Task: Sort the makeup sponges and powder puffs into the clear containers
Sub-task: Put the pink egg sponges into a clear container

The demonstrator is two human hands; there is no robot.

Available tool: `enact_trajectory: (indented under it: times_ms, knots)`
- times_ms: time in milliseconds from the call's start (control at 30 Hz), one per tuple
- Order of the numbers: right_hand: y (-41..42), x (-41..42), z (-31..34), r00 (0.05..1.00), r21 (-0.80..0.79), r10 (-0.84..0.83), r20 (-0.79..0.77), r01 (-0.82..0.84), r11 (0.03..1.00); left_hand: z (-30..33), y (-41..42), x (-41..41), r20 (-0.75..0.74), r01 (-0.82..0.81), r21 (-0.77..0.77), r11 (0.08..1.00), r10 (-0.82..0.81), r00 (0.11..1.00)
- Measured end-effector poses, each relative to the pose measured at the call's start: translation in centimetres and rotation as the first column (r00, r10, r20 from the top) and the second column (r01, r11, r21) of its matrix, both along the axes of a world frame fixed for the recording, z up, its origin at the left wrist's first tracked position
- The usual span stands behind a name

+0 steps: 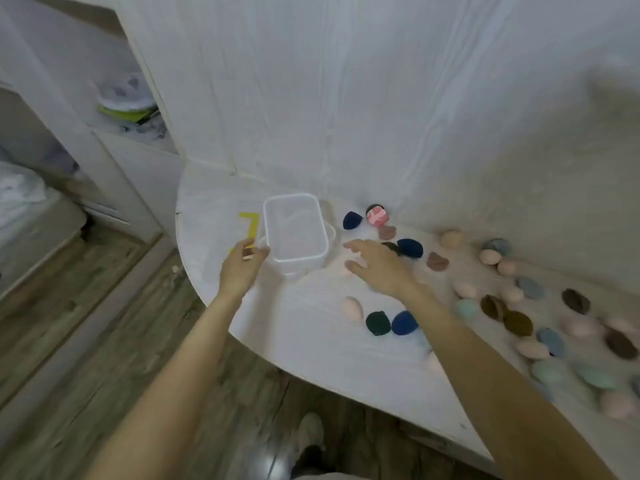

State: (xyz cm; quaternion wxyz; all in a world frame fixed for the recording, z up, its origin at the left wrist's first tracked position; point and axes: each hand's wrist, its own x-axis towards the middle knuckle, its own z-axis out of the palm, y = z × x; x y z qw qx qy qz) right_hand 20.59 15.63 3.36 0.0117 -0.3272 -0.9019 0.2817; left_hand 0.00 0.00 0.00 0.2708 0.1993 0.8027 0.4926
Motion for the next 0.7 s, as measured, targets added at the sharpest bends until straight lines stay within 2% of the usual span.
enact_trajectory:
  times_ms: [67,133,200,267,433,533,633,700]
  knots:
    - [0.5,-3.4,-0.3,0.991,-0.137,-0.098,-0.086,0.086,0.987,-0.4,1.1,-1.2,0.103,0.024,0.022,0.999,-0.026,0.994]
    - [1.3,-6.8,-0.4,0.965,-0.305,-0.234,-0.116,0.189,0.933,-0.5,2.1,-1.7,0.170,0.059,0.032,0.998,-0.064,0.983]
    - [2.3,-9.3,-1.0,0.916,-0.509,-0.392,-0.090,0.296,0.808,-0.8,3.2,-2.1,0.190,0.065,0.056,0.996,-0.075,0.979]
    - [3.0,-10.5,-1.6,0.880,-0.619,-0.469,-0.077,0.327,0.714,-0.9,3.8,-2.3,0.184,0.060,0.081,0.995,-0.074,0.980]
    - [3.8,-11.1,-2.7,0.895,-0.685,-0.435,-0.101,0.255,0.682,-0.9,3.9,-2.8,0.255,0.016,0.167,0.986,-0.059,0.965]
    - [3.4,-9.9,-1.9,0.896,-0.801,-0.431,-0.103,0.182,0.570,-0.1,3.0,-2.5,0.303,-0.014,0.232,0.973,-0.059,0.951]
    - [2.4,-7.5,-1.1,0.866,-0.895,-0.488,-0.112,0.126,0.428,0.3,1.4,-2.3,0.290,0.008,0.260,0.965,-0.086,0.953]
    - [1.2,-5.5,-0.7,0.861,-0.911,-0.490,-0.135,0.087,0.404,0.2,-0.1,-1.6,0.239,0.061,0.248,0.967,-0.122,0.963]
